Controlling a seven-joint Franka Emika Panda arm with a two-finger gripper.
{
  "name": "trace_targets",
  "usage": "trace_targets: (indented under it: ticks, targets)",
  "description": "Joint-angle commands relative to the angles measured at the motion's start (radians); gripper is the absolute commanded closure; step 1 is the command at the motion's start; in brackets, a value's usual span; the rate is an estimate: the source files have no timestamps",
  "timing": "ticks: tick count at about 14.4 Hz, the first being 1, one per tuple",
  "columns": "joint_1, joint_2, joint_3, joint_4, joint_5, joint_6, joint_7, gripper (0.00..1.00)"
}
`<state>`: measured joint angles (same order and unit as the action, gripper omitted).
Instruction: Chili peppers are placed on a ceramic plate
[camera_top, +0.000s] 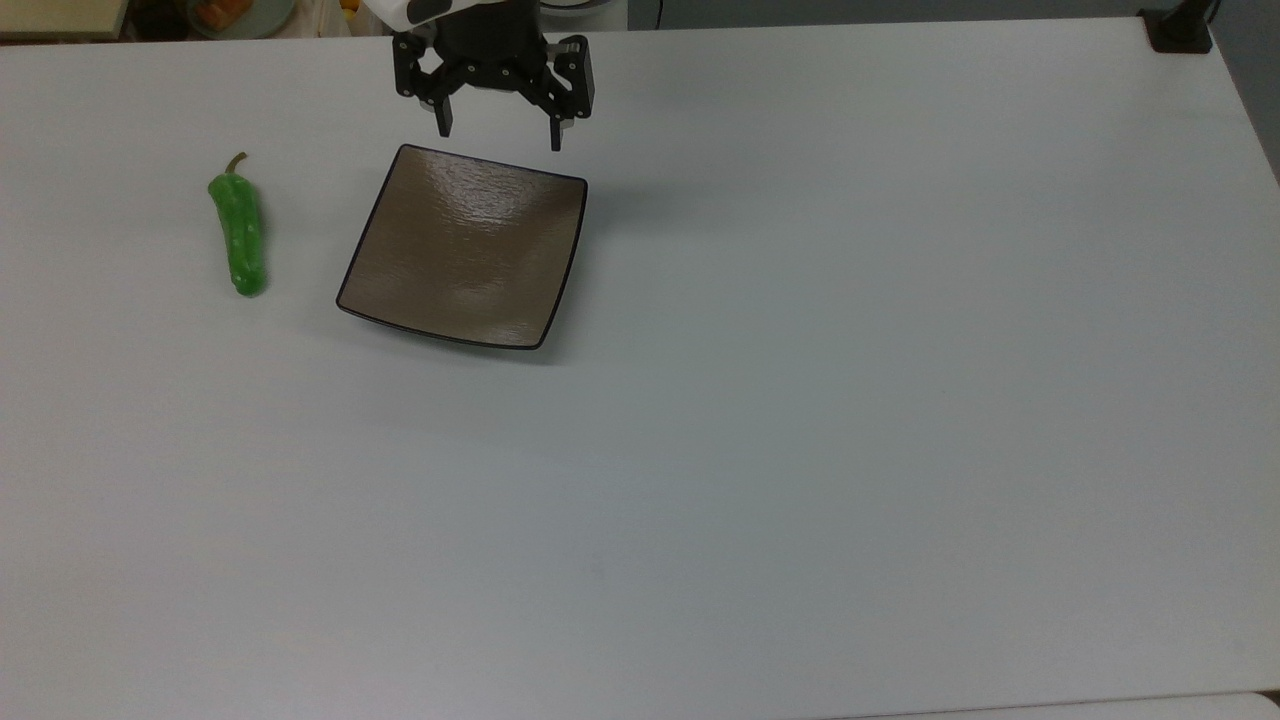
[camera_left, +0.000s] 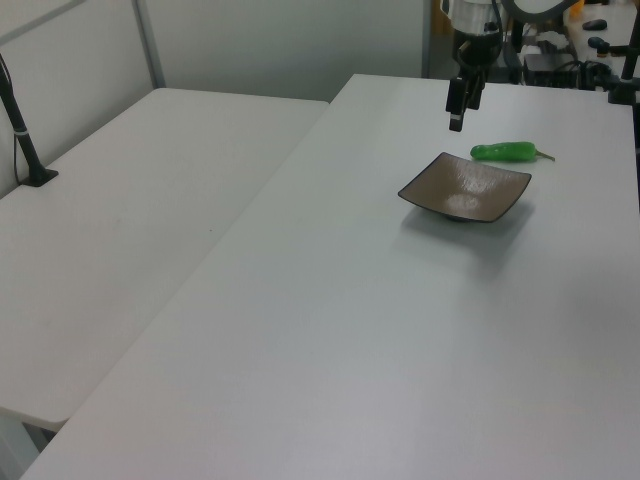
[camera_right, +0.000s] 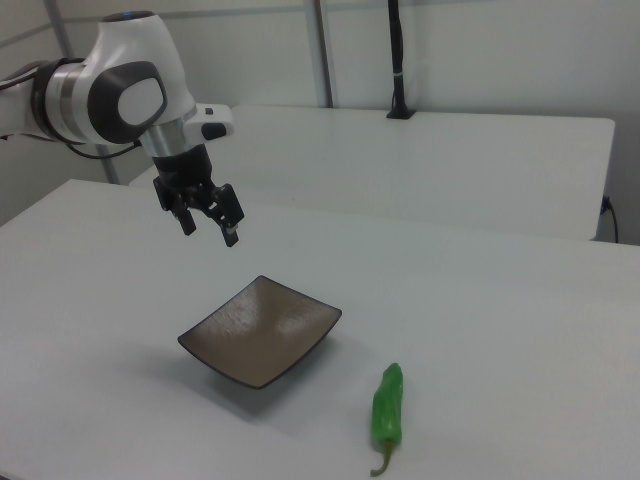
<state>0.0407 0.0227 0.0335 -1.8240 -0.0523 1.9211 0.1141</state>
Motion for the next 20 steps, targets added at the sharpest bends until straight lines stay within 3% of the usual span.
trace_targets:
  ticks: [1,6,12,17,20]
  targets:
    - [0.016,-0.024,-0.023,-0.035,-0.015,0.01,-0.091,0.0]
    - [0.008,-0.024,-0.055,-0.035,-0.018,0.004,-0.26,0.0]
    - [0.008,-0.023,-0.184,-0.037,-0.035,0.021,-0.428,0.0]
    - [0.007,0.002,-0.285,-0.067,-0.035,0.129,-0.52,0.0]
    - [-0.013,0.055,-0.311,-0.083,-0.035,0.223,-0.565,0.0]
